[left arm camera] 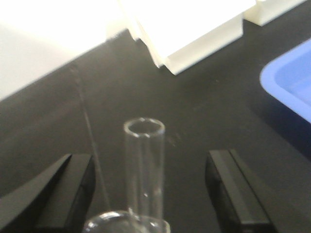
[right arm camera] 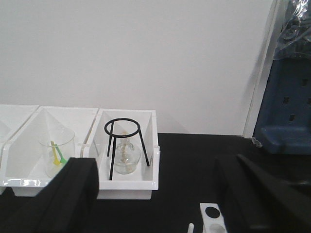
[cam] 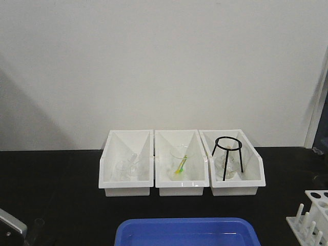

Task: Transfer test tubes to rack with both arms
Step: 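Close the left gripper on the test tube and lift it out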

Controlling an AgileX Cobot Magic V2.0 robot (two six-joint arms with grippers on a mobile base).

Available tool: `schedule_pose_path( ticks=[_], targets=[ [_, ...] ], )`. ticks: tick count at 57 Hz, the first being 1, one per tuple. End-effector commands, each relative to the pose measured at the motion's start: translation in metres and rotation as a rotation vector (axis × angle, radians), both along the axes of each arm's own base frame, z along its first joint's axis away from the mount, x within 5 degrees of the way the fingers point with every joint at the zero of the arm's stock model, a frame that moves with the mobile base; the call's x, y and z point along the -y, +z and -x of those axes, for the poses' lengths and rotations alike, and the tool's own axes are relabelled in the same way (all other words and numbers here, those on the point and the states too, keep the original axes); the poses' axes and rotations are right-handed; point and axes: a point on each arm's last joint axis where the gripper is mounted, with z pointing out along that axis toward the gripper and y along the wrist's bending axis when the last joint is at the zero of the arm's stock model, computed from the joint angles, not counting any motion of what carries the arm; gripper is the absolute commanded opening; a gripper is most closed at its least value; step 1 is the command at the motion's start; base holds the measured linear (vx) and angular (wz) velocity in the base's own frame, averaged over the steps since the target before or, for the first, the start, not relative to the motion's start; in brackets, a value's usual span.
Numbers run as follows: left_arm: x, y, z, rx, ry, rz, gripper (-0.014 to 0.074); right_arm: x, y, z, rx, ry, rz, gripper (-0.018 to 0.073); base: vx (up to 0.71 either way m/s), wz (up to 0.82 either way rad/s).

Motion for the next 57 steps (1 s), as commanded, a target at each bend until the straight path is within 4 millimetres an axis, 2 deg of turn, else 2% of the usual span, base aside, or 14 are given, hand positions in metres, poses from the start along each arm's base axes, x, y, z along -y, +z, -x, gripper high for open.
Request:
schedule_pose_path(
  ticks=[1,20,34,40,54,57],
  targets=[
    [0.002,0.020,-0.007,0.146,0.000,0.022,0.0576,0.000,0.021,0.001,0.129,0.004,0.012,0.0549,0.00,0.00],
    [0.003,0.011,-0.015,0.185,0.009,0.026,0.0558,0.000,0.021,0.001,0.128,0.004,0.011,0.0549,0.00,0.00],
    [-0.003,0.006,-0.019,0.173,0.095,0.068,0.0468,0.000,0.021,0.001,0.122,0.004,0.011,0.0549,0.00,0.00],
    [-0.003,0.008,-0.019,0.196,0.095,0.071,0.0372,0.000,0.021,0.001,0.122,0.004,0.011,0.0549,0.00,0.00],
    [-0.003,0.009,-0.020,0.215,0.095,0.073,0.0013,0.000,0.021,0.001,0.121,0.004,0.011,0.0549,0.00,0.00],
    [-0.003,0.009,-0.020,0.215,0.094,0.073,-0.0024,0.000,0.020,0.001,0.118,0.004,0.011,0.0549,0.00,0.00]
  ],
)
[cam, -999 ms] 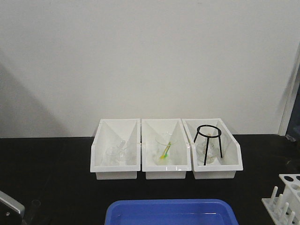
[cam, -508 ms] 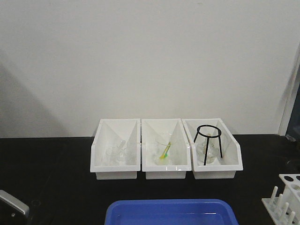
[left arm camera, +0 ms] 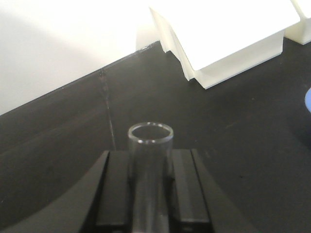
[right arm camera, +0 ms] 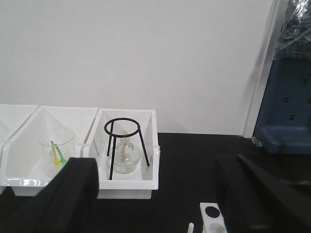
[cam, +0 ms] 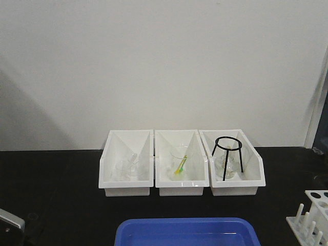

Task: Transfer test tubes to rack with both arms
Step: 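Close the left gripper on the test tube and lift it out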

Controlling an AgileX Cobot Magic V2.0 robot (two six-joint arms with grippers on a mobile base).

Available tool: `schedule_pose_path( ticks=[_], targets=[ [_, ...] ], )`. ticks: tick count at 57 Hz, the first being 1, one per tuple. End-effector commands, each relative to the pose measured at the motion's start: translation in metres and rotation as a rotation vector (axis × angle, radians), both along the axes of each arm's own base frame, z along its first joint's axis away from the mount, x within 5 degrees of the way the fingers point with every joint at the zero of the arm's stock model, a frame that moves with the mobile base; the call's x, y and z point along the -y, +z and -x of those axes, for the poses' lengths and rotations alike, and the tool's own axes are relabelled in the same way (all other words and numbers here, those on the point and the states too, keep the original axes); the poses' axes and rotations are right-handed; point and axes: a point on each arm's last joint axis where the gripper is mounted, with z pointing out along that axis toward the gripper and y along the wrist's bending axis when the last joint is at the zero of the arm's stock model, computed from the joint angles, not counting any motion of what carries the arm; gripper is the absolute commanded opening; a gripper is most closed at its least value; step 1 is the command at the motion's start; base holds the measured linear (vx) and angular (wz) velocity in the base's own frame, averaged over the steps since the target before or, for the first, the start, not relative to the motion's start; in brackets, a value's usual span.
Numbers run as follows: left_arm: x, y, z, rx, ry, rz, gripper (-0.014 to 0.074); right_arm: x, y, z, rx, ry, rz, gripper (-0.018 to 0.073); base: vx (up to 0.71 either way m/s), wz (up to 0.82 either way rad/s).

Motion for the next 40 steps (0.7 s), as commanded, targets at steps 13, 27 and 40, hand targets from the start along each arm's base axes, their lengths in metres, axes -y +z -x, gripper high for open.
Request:
schedule_pose_path(
  ticks=[13,27,40],
  targets=[
    [0.001,0.022,-0.006,0.143,0.008,0.031,-0.0022,0.000,0.020,0.001,0.118,0.004,0.011,0.0549,0.00,0.00],
    [-0.001,0.057,0.009,0.247,0.003,0.067,-0.0020,0.000,0.020,0.001,0.118,0.004,0.010,0.0549,0.00,0.00],
    [-0.003,0.106,0.028,0.301,-0.014,0.111,-0.0020,0.000,0.020,0.001,0.118,0.003,-0.006,0.0549,0.00,0.00]
  ],
)
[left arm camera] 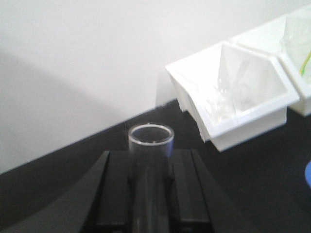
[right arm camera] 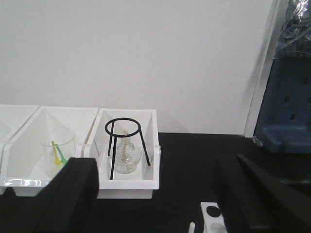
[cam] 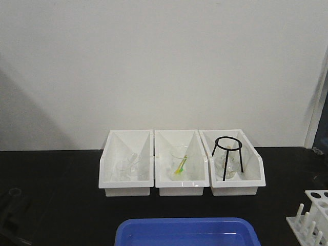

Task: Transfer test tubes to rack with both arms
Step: 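Close the left gripper on the test tube and lift it out, then move the held test tube toward the right gripper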

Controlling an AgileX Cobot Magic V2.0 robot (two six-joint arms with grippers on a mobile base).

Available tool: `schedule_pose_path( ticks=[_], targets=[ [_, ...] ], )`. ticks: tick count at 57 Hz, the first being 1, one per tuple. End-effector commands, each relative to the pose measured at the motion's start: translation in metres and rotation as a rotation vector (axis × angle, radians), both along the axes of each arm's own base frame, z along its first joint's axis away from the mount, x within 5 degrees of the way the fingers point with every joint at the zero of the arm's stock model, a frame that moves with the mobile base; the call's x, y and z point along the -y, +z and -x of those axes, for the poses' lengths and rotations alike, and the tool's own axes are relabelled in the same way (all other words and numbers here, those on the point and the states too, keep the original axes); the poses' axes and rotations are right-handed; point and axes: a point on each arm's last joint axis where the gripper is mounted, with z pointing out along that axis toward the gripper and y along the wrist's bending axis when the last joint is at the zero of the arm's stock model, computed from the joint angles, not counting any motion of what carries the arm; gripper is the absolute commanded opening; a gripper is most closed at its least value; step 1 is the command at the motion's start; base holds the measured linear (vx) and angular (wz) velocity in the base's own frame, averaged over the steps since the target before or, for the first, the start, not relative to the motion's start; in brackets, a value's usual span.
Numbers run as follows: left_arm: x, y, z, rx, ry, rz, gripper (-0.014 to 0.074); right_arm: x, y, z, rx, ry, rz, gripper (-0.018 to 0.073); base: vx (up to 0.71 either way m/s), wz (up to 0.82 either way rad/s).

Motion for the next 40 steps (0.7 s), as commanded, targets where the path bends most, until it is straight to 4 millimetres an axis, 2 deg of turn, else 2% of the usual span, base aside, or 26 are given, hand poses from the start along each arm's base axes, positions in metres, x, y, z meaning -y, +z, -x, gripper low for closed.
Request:
schedule_pose_path(
  ticks=[1,9,19,24,28,40],
  targets=[
    [0.001,0.043,0.006,0.117,-0.009,0.065,-0.0020,0.000,0.020,0.001,0.118,0.002,-0.006,0.0549,0.00,0.00],
    [0.002,0.090,0.013,0.092,-0.030,0.188,-0.0020,0.000,0.020,0.001,0.110,0.002,-0.005,0.0549,0.00,0.00],
    [0.006,0.129,0.013,0.080,-0.055,0.256,-0.0020,0.000,0.017,-0.002,0.093,0.003,0.011,0.0549,0.00,0.00],
    [0.014,0.137,0.012,0.097,-0.093,0.267,-0.0020,-0.003,0.011,-0.009,0.061,0.016,0.013,0.0549,0.00,0.00],
    [0.025,0.136,0.011,0.092,-0.140,0.269,-0.0020,-0.010,0.006,-0.016,0.034,0.053,0.023,0.0549,0.00,0.00],
    [0.071,0.122,0.003,0.063,-0.294,0.327,-0.0020,-0.060,-0.019,-0.039,-0.046,0.272,0.058,0.0549,0.00,0.00]
  ],
)
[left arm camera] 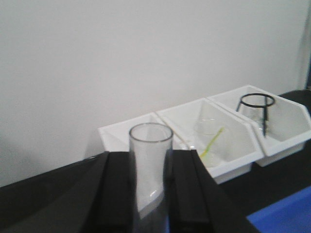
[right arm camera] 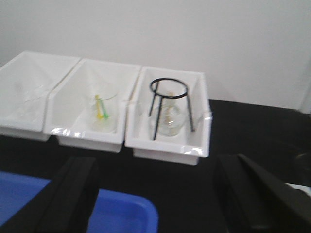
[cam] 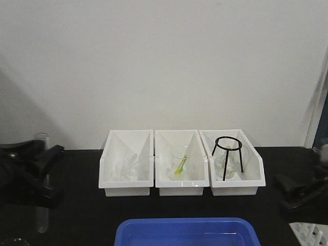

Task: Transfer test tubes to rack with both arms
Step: 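Move the held test tube toward the right gripper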

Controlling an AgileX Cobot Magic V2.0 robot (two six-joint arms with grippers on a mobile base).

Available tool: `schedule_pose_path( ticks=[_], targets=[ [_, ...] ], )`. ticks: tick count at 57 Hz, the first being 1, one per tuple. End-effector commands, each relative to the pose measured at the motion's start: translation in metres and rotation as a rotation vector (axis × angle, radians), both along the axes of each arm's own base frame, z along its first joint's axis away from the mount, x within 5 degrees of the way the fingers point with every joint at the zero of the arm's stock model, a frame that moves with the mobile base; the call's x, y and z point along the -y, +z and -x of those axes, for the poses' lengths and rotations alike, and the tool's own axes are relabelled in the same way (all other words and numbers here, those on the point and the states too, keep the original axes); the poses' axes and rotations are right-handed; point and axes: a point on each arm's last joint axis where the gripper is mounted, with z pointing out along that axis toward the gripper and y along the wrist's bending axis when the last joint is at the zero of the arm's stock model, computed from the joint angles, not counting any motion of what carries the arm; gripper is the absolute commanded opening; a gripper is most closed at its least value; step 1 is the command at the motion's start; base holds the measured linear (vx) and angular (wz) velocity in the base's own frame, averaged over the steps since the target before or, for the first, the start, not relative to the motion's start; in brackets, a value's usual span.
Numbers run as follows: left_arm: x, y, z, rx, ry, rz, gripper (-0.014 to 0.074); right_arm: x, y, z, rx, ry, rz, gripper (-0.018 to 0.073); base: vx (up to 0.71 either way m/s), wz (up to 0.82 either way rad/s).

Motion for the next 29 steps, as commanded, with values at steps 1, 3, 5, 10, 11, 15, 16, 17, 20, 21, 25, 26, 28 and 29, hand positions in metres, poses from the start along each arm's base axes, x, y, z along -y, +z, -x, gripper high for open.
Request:
schedule_pose_path(
  ticks=[1,3,5,10,11,15,16,17,20,21,25,26,28,29],
  targets=[
    [0.018,0.018,-0.002,0.129,-0.051,0.112,-0.0020,-0.024,0.014,-0.008,0.124,0.103,-0.003,0.0549,0.00,0.00],
    [0.025,0.018,-0.002,0.139,-0.074,0.136,-0.0020,-0.034,0.011,-0.010,0.123,0.142,-0.006,0.0549,0.00,0.00],
    [0.034,0.016,-0.002,0.146,-0.099,0.161,-0.0020,-0.046,0.007,-0.012,0.127,0.187,-0.011,0.0549,0.00,0.00],
    [0.051,0.010,-0.003,0.142,-0.147,0.206,-0.0020,-0.073,-0.001,-0.014,0.139,0.280,-0.030,0.0549,0.00,0.00],
    [0.054,0.009,-0.003,0.138,-0.158,0.212,-0.0020,-0.077,-0.002,-0.014,0.141,0.294,-0.032,0.0549,0.00,0.00],
    [0.065,0.005,-0.001,0.126,-0.198,0.224,-0.0020,-0.096,-0.007,-0.013,0.154,0.362,-0.043,0.0549,0.00,0.00],
    [0.068,0.005,0.000,0.127,-0.211,0.226,-0.0020,-0.100,-0.008,-0.013,0.156,0.373,-0.045,0.0549,0.00,0.00],
    [0.069,0.004,0.001,0.125,-0.216,0.222,-0.0020,-0.104,-0.010,-0.012,0.159,0.389,-0.048,0.0549,0.00,0.00],
    [0.077,0.003,0.005,0.119,-0.253,0.227,-0.0020,-0.115,-0.013,-0.011,0.163,0.422,-0.060,0.0549,0.00,0.00],
    [0.079,0.003,0.006,0.120,-0.266,0.224,-0.0020,-0.118,-0.014,-0.009,0.164,0.434,-0.064,0.0549,0.00,0.00],
    [0.085,0.003,0.011,0.126,-0.306,0.220,-0.0020,-0.128,-0.017,-0.006,0.162,0.468,-0.086,0.0549,0.00,0.00],
    [0.086,0.003,0.012,0.130,-0.313,0.219,-0.0020,-0.130,-0.017,-0.006,0.161,0.474,-0.091,0.0549,0.00,0.00],
    [0.088,0.004,0.014,0.136,-0.330,0.216,-0.0020,-0.134,-0.017,-0.004,0.159,0.484,-0.106,0.0549,0.00,0.00],
    [0.089,0.004,0.015,0.138,-0.339,0.215,-0.0020,-0.136,-0.018,-0.003,0.161,0.492,-0.107,0.0549,0.00,0.00]
  ],
)
